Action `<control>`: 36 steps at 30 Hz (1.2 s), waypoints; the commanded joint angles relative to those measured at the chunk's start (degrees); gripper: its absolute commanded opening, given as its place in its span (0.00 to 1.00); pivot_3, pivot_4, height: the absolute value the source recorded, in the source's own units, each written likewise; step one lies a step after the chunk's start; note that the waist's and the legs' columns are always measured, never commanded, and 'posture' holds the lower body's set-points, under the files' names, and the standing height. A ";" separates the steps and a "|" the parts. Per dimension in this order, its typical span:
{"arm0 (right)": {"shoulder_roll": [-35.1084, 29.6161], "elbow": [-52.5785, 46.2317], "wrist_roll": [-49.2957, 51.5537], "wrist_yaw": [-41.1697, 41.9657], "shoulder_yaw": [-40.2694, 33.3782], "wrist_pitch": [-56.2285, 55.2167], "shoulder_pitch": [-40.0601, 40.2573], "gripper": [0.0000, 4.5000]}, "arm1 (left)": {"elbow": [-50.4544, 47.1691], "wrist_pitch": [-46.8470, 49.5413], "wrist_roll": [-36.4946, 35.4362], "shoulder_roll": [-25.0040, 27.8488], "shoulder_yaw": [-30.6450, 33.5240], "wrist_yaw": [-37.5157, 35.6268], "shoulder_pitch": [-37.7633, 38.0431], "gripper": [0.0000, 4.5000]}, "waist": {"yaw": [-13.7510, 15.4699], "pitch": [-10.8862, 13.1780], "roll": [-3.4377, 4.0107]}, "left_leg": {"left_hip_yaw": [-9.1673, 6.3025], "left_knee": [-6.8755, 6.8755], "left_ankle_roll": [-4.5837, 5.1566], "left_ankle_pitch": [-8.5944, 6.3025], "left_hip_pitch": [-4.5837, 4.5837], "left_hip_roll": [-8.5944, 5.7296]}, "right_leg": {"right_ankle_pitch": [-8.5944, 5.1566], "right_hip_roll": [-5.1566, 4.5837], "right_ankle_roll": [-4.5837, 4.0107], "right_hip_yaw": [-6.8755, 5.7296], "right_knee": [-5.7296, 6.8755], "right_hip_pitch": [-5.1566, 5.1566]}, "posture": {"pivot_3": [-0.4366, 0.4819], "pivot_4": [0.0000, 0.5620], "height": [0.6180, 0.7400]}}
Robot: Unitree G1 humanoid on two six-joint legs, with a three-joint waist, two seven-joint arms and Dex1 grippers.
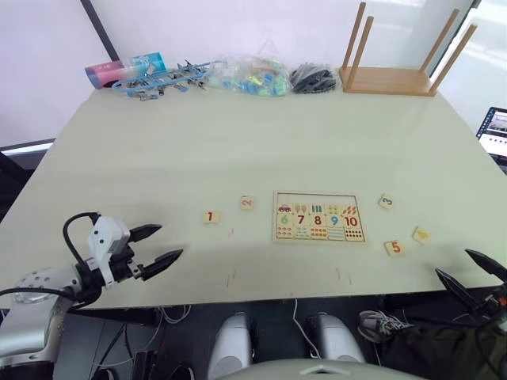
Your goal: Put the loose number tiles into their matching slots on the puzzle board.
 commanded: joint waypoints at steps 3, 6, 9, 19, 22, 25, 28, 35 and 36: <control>-0.47 -2.92 1.99 0.56 -0.53 -0.68 1.01 1.00 | 2.29 -1.68 -0.08 0.91 -0.79 -1.30 -3.27 1.00 | 0.11 0.01 0.01 | 0.00 -0.01 0.00 0.00 0.00 0.00 | 0.00 0.00 0.00 -0.01 0.00 0.00 | 0.48 0.27 0.99; -0.18 -4.82 3.21 1.80 0.00 -0.31 2.24 1.00 | 4.98 -1.91 0.19 1.77 -2.35 -2.92 -7.06 1.00 | 0.12 0.02 0.03 | 0.00 -0.01 0.00 0.00 0.00 0.00 | 0.00 0.00 0.00 -0.03 0.00 0.00 | 0.48 0.27 0.99; 0.00 -7.27 4.92 3.64 0.73 0.30 3.67 1.00 | 8.64 -2.91 0.70 2.90 -4.42 -5.64 -11.50 1.00 | 0.43 0.01 0.01 | -0.01 -0.01 0.00 0.00 0.00 -0.01 | 0.00 0.19 0.00 -0.12 0.00 0.01 | 0.48 0.27 0.99; -0.45 -12.85 11.21 14.06 2.44 -0.34 6.23 1.00 | 25.47 -12.74 6.36 4.50 -14.04 -17.73 -28.60 1.00 | 1.07 0.02 -0.03 | 0.06 0.00 0.11 0.05 0.00 0.00 | 0.01 0.31 0.01 -0.11 -0.02 0.01 | 0.48 0.27 0.99; -1.29 -12.90 12.53 17.23 2.12 -0.22 6.45 1.00 | 32.04 -16.44 8.58 4.09 -16.99 -21.49 -35.13 1.00 | 1.29 0.04 -0.02 | 0.08 0.00 0.27 0.14 -0.01 0.00 | 0.00 0.35 0.00 -0.10 -0.04 0.00 | 0.48 0.27 0.99; -1.83 -11.93 13.24 19.11 1.38 -0.42 6.41 1.00 | 36.91 -19.33 10.06 3.37 -19.26 -24.53 -40.07 1.00 | 1.41 0.04 -0.05 | 0.06 0.04 0.29 0.15 -0.03 -0.01 | 0.00 0.37 0.01 -0.12 -0.04 0.01 | 0.48 0.27 0.99; -1.80 -11.85 13.76 19.78 1.17 -0.33 6.36 1.00 | 41.02 -21.91 11.49 2.46 -21.08 -26.56 -43.77 1.00 | 1.34 0.03 -0.05 | 0.07 0.04 0.30 0.15 -0.04 -0.03 | 0.01 0.37 0.01 -0.11 -0.04 0.01 | 0.48 0.27 0.99; -1.49 -12.11 14.38 20.67 1.19 -0.58 6.27 1.00 | 49.61 -26.31 14.50 0.33 -24.73 -30.13 -50.74 1.00 | 1.32 0.04 -0.08 | 0.09 0.07 0.32 0.15 -0.04 -0.10 | 0.01 0.46 0.01 -0.10 -0.03 0.02 | 0.48 0.27 0.99; -1.47 -12.14 14.44 20.73 1.21 -0.60 6.22 1.00 | 50.67 -26.99 14.78 0.13 -25.39 -30.19 -51.46 1.00 | 1.32 0.04 -0.08 | 0.08 0.08 0.32 0.15 -0.04 -0.10 | 0.01 0.47 0.01 -0.10 -0.03 0.02 | 0.48 0.27 0.99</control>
